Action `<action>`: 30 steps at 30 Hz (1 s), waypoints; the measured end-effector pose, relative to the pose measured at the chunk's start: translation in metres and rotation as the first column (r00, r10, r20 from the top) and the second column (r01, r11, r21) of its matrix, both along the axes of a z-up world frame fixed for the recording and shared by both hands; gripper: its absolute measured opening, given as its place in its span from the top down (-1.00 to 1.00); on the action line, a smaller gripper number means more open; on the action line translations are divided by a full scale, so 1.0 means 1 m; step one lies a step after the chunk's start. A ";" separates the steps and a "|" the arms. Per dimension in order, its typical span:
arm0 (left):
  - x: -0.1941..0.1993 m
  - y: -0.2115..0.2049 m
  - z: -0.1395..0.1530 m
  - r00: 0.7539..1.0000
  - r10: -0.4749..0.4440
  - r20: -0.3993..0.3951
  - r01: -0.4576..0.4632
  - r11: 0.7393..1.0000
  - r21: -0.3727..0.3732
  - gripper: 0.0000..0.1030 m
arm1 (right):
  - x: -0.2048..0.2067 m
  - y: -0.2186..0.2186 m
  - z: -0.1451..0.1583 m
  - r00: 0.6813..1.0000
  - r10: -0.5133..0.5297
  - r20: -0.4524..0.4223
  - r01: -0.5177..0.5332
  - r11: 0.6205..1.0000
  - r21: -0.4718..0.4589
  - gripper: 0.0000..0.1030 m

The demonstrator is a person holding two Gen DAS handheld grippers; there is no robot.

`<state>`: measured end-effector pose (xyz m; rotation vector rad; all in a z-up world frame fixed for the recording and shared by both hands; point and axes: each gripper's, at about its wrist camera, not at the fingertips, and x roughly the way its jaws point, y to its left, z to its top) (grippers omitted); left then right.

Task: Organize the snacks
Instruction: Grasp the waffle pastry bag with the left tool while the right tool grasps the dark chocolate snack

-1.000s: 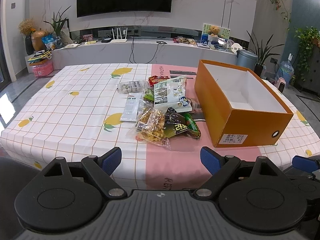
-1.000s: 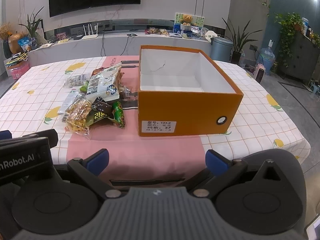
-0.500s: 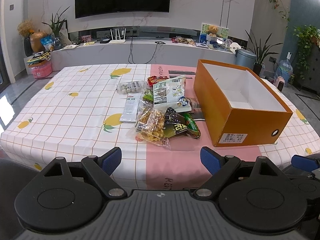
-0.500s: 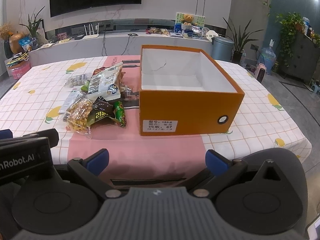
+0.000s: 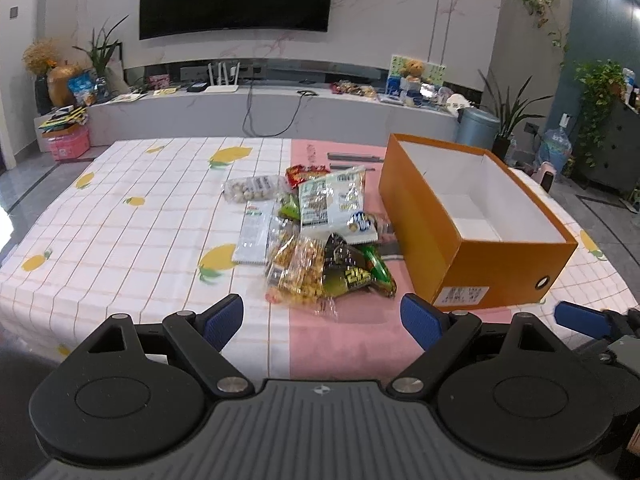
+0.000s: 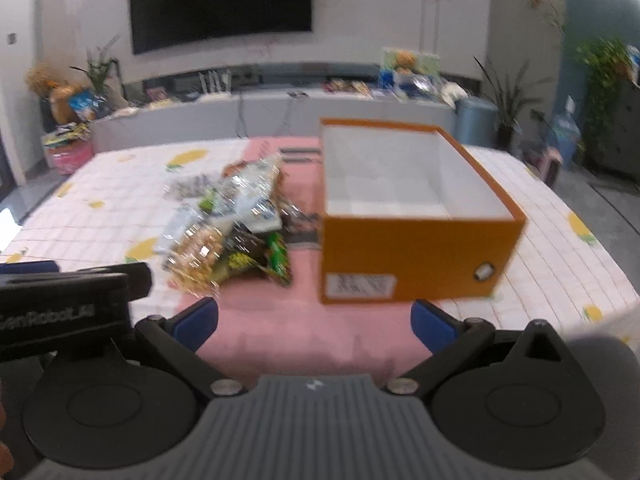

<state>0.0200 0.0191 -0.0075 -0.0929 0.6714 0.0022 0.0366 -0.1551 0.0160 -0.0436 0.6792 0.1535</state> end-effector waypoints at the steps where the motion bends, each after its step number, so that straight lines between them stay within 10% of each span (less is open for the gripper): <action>1: 0.002 0.002 0.001 1.000 -0.003 0.004 0.003 1.000 -0.002 -1.00 | 0.003 0.005 0.000 1.000 0.021 0.003 -0.021 1.000 -0.010 -0.75; 9: 0.055 0.023 -0.003 0.995 -0.098 -0.031 0.099 0.994 0.038 -1.00 | 0.052 0.036 -0.029 0.991 0.113 -0.072 -0.116 0.993 -0.033 0.05; 30: 0.180 0.021 -0.116 0.906 -0.297 -0.301 0.327 0.944 0.052 -1.00 | 0.087 0.043 -0.089 0.995 0.102 0.004 -0.102 0.994 -0.032 0.25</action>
